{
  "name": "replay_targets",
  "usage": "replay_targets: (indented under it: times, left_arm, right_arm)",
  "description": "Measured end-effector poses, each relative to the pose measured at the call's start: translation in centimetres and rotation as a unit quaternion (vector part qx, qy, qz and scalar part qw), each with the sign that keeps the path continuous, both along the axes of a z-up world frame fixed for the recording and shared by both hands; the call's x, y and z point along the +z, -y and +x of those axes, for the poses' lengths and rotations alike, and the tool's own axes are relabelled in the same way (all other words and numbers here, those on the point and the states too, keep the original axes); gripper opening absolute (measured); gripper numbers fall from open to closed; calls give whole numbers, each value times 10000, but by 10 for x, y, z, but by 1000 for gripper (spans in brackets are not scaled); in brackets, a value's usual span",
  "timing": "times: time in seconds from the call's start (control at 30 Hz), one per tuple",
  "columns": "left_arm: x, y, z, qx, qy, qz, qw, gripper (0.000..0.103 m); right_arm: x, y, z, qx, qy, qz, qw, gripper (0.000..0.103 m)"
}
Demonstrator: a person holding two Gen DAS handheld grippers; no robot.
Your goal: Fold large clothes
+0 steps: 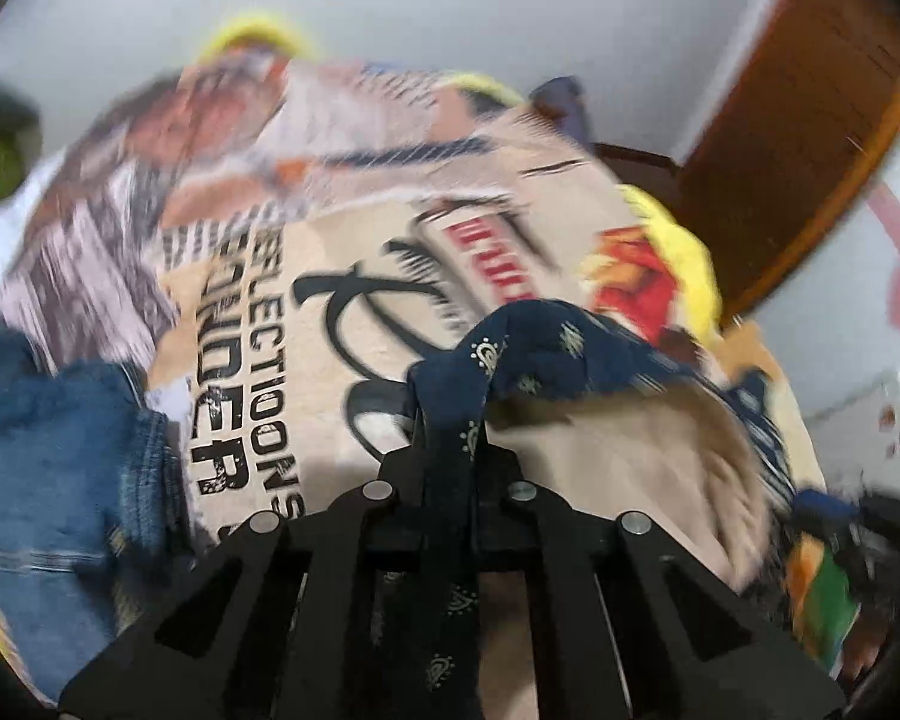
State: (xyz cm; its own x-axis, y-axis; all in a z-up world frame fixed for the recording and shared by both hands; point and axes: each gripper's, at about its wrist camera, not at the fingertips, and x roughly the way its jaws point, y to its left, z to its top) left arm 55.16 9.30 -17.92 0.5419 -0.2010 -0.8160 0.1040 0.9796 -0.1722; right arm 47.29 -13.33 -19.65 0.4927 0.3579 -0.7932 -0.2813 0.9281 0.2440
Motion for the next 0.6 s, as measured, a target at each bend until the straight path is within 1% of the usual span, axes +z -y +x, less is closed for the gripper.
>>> replay_targets:
  times: [0.07,0.17,0.27,0.33,0.47,0.6]
  left_arm:
    - [20,15,-26,-304,182,37,9994,7]
    - [47,39,-72,-780,424,118,9960,7]
    - [60,55,-113,-1138,544,120,9919,7]
    - [61,65,-134,-1322,502,129,9899,7]
    - [50,87,-180,-1717,438,353,9835,7]
    - [24,103,-220,-2118,215,481,9759,7]
  right_arm:
    - [7,6,-9,-17,51,-87,9999,8]
    - [19,13,-23,-61,153,-183,9997,8]
    - [37,25,-41,-157,266,-115,9995,8]
    - [50,33,-54,-225,346,-19,9991,8]
    - [73,44,-80,-308,499,60,9983,8]
    - [91,46,-102,-240,571,158,9980,8]
